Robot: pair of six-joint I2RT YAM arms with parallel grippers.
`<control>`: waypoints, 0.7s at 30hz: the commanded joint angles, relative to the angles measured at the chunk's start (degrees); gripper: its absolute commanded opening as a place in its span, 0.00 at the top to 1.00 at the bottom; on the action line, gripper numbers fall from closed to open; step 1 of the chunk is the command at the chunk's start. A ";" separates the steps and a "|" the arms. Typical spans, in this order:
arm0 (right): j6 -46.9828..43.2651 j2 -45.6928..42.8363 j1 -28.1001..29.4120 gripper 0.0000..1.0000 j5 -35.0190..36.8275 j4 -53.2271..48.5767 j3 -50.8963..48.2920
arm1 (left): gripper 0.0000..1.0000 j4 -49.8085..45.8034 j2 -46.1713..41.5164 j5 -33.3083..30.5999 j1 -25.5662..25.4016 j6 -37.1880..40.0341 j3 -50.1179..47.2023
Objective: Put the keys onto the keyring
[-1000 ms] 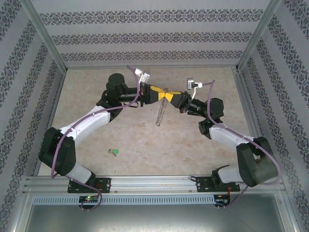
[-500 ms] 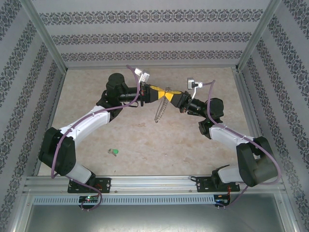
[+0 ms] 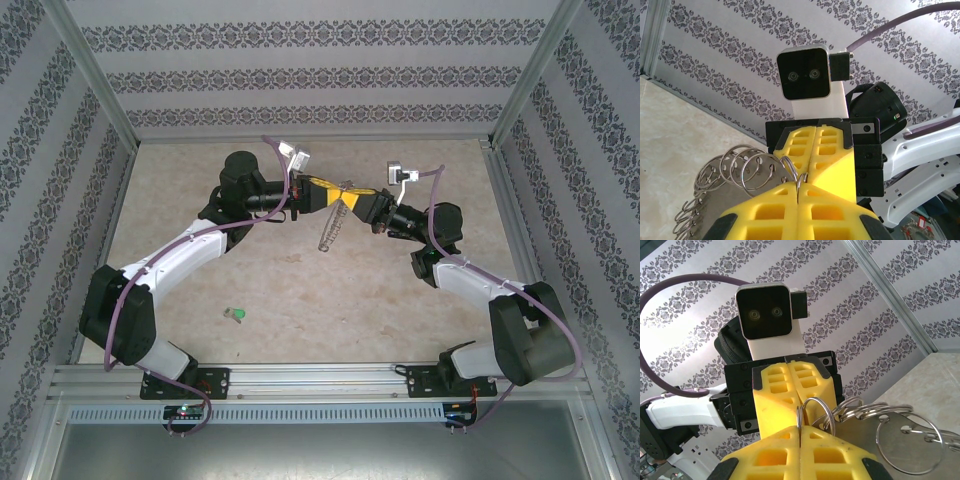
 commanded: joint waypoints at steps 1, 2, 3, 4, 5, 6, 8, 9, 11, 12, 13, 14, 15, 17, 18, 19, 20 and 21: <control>-1.17 -0.03 -0.68 1.00 1.00 4.09 0.71 | 1.00 -0.43 -1.52 0.08 -0.55 1.69 1.05; -1.15 0.01 -0.73 1.00 1.12 4.08 0.65 | 1.00 -0.29 -1.52 0.14 -0.58 1.71 0.92; -1.12 0.14 -0.76 1.00 1.22 4.08 0.62 | 1.00 -0.14 -1.67 0.15 -0.56 1.76 0.93; -1.03 0.29 -0.84 1.00 1.19 3.96 0.75 | 1.00 -0.21 -1.77 0.01 -0.57 1.93 0.84; -0.78 0.43 -0.95 0.97 1.38 3.69 0.82 | 1.00 -0.79 -2.00 -0.61 -0.58 2.41 0.84; -0.49 0.53 -1.19 0.82 1.59 3.65 0.73 | 1.00 -1.81 -2.27 -1.82 -0.53 3.23 0.90; 0.27 0.37 -1.72 0.60 2.25 3.19 0.30 | 1.00 -5.13 -2.90 -4.07 -0.43 5.66 1.22; 0.59 -0.01 -2.05 0.56 2.36 2.87 -0.06 | 1.00 -6.90 -3.27 -5.05 -0.17 7.04 1.39; 0.95 -1.04 -2.26 0.53 2.37 1.44 -1.07 | 1.00 -9.73 -3.61 -6.67 0.39 8.93 1.85; 0.71 -1.81 -2.21 0.53 2.08 0.04 -1.73 | 1.00 -10.29 -3.74 -6.90 0.83 9.35 1.94; 0.38 -2.67 -2.10 0.52 1.88 -1.39 -2.61 | 1.00 -10.90 -3.85 -7.12 1.31 9.61 2.15; 0.03 -3.47 -1.94 0.52 1.71 -3.50 -3.39 | 1.00 -11.41 -3.98 -7.15 1.74 10.04 2.32; -0.90 -4.54 -1.77 0.52 1.38 -6.54 -4.19 | 1.00 -12.49 -4.29 -7.75 2.08 10.77 2.46; -3.74 -7.00 -1.04 0.52 1.49 -12.44 -6.12 | 1.00 -14.00 -4.71 -9.26 2.76 12.17 2.64; -5.22 -8.27 -0.40 0.52 2.10 -16.10 -6.88 | 1.00 -14.32 -4.94 -9.77 3.32 12.57 2.66; -6.77 -9.26 0.38 0.52 2.52 -18.93 -7.51 | 1.00 -14.57 -4.98 -10.20 3.90 12.68 2.73; -8.01 -9.93 1.19 0.52 2.87 -21.58 -7.79 | 1.00 -14.59 -4.98 -10.25 4.46 12.63 2.74; -9.57 -10.54 2.18 0.52 3.78 -24.49 -8.15 | 1.00 -14.68 -4.88 -10.43 5.07 12.76 2.86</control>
